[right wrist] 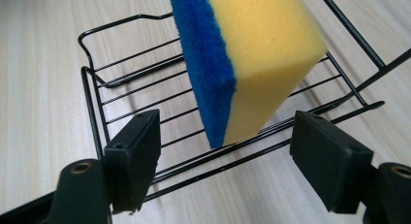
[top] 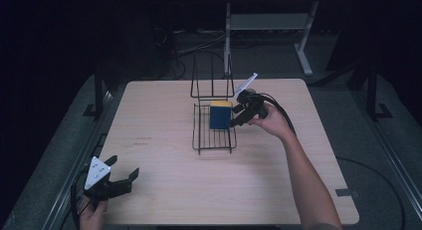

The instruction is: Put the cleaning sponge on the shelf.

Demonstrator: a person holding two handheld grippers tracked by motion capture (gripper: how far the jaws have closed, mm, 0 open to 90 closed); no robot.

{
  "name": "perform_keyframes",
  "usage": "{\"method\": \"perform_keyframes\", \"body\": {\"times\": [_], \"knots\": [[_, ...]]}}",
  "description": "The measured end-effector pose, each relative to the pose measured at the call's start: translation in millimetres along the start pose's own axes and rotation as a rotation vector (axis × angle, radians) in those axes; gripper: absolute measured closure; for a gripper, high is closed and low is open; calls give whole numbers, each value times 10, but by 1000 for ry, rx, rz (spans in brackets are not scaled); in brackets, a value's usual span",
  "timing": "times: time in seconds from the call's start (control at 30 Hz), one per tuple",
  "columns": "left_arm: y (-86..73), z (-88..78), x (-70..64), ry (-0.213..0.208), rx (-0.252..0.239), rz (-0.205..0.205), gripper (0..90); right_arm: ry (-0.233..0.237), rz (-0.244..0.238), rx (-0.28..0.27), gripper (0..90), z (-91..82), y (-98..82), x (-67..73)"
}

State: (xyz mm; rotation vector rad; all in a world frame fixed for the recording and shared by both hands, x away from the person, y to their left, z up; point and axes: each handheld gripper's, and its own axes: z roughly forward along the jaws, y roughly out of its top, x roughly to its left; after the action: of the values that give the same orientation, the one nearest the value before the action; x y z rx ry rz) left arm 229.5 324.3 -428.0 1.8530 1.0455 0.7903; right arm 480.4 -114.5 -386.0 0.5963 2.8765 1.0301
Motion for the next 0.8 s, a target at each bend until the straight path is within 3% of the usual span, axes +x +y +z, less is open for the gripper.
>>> {"method": "perform_keyframes", "body": {"times": [0.8], "knots": [[-14, -56, -19, 7, 0, -2, 139, -18, 31, -11, 228, -161, -221, 106]]}}
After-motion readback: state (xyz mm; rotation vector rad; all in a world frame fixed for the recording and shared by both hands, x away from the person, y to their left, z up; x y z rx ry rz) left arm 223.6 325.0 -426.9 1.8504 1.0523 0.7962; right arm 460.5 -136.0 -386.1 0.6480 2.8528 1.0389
